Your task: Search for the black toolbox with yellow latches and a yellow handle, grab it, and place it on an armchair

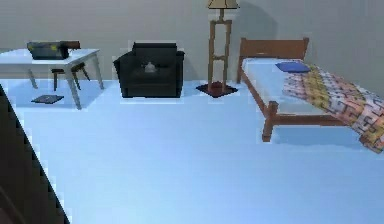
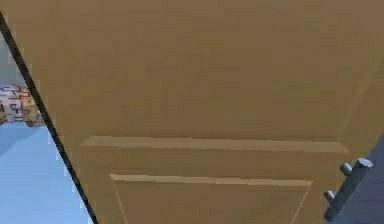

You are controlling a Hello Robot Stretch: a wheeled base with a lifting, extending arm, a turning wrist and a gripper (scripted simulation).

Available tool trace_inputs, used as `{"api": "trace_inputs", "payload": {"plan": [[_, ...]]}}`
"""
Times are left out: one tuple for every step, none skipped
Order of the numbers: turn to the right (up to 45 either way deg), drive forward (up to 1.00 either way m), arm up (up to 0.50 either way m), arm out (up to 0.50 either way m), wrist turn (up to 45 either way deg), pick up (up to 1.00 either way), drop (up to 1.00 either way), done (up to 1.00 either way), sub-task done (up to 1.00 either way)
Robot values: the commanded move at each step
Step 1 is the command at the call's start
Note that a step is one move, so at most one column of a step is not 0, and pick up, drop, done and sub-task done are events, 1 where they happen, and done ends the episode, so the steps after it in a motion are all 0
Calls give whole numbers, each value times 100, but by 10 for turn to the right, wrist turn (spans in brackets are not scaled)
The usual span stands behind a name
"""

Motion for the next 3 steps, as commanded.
{"api": "trace_inputs", "payload": {"plan": [[0, 60, 0, 0, 0, 0, 0, 0, 0], [-330, 0, 0, 0, 0, 0, 0, 0, 0], [0, 100, 0, 0, 0, 0, 0, 0, 0]]}}
